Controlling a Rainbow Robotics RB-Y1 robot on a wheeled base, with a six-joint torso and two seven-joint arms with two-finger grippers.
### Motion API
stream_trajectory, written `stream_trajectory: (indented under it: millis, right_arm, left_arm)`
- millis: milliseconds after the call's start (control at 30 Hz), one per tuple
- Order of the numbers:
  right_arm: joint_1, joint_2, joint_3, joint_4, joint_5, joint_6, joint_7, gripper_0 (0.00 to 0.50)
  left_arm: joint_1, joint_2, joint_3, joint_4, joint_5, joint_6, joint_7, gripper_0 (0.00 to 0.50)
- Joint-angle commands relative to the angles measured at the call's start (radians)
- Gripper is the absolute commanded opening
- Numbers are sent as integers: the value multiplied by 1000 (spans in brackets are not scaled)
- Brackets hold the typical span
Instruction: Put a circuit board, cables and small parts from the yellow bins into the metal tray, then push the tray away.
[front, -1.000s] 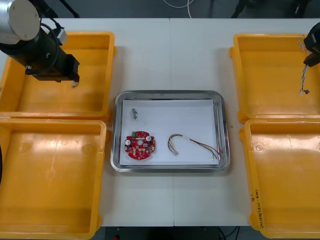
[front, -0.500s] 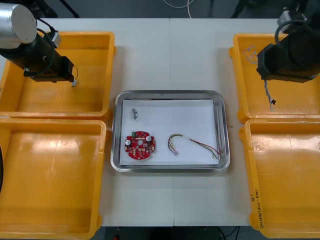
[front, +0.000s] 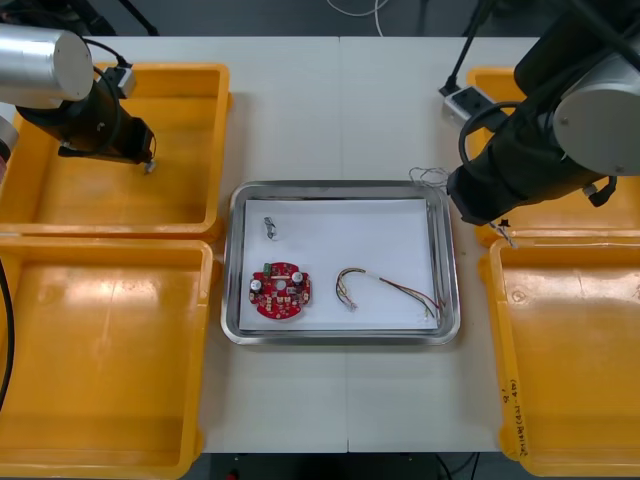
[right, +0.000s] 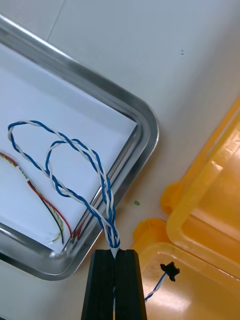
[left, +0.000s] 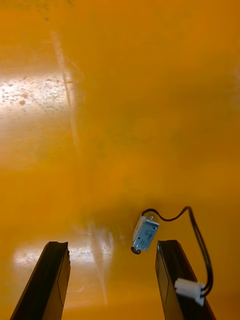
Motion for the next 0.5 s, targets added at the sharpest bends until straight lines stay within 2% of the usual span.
stream_trajectory:
  millis: [33, 200, 500]
  right_arm:
    - [-73, 45, 91, 12, 18, -8, 69, 0]
    - [-123, 124, 129, 92, 10, -31, 104, 0]
    - [-198, 182, 223, 239, 33, -120, 327, 0]
  left_arm:
    - [-58, -29, -29, 9, -16, -25, -61, 500]
    - [-58, -51, -28, 29, -24, -37, -61, 500]
    - [-57, -62, -72, 74, -22, -102, -56, 500]
